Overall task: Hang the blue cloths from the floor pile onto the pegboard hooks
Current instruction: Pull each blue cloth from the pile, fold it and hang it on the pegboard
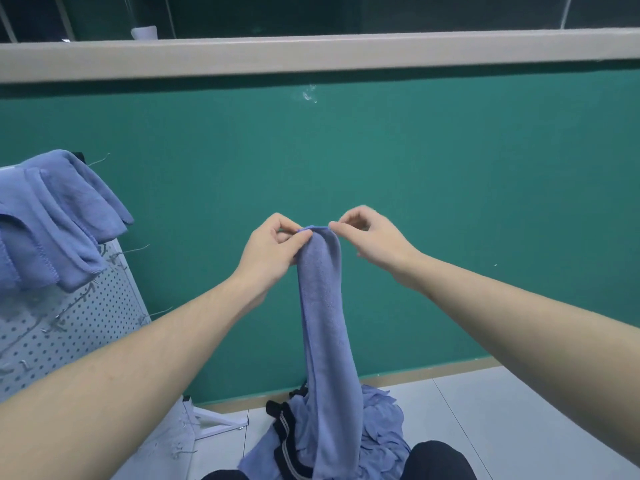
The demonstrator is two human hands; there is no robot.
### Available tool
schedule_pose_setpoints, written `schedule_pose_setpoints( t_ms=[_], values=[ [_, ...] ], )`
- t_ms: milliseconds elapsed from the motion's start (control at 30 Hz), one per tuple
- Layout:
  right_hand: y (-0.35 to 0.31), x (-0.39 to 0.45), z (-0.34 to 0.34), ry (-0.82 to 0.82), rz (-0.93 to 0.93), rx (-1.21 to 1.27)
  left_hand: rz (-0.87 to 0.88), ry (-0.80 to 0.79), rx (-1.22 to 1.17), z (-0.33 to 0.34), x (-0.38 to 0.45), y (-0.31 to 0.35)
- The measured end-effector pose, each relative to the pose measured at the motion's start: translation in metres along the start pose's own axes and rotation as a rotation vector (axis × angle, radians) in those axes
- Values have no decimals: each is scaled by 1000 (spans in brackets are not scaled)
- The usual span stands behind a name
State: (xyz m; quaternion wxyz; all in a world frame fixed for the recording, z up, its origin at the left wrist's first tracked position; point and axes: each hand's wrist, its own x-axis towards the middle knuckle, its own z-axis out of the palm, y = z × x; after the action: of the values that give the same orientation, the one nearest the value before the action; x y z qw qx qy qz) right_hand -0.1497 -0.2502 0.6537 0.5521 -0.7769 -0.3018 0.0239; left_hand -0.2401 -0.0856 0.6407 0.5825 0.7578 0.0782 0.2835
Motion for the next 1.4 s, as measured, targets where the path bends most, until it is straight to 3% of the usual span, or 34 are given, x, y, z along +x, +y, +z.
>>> schedule_pose_setpoints(
  t_ms=[167,433,600,700,933,1033,1100,1233,1400],
  values=[
    [8,3,-5,-266,-133,-26,34,-58,54,0,5,2],
    [15,-5,-15,-424,-69,-133,33,-144,140,-9,-1,1],
    [14,-5,-16,-440,-115,-39,47,-192,122,-10,-5,-1],
    [10,-8,-18,-522,-19,-71,61,-178,134,-13,-5,-3],
    [12,-1,-34,-424,-123,-456,74,-148,185,-21,-7,-13],
    [12,-1,-37,-330,-308,-550,69,-135,223,-20,-10,-17],
    [12,0,-35,-266,-395,-488,55,-120,220,-20,-11,-19],
    [11,2,-32,-267,-122,-185,29,-139,175,-20,-13,-16],
    [11,2,-29,-318,67,93,8,-76,125,-24,-8,-14]
  ],
)
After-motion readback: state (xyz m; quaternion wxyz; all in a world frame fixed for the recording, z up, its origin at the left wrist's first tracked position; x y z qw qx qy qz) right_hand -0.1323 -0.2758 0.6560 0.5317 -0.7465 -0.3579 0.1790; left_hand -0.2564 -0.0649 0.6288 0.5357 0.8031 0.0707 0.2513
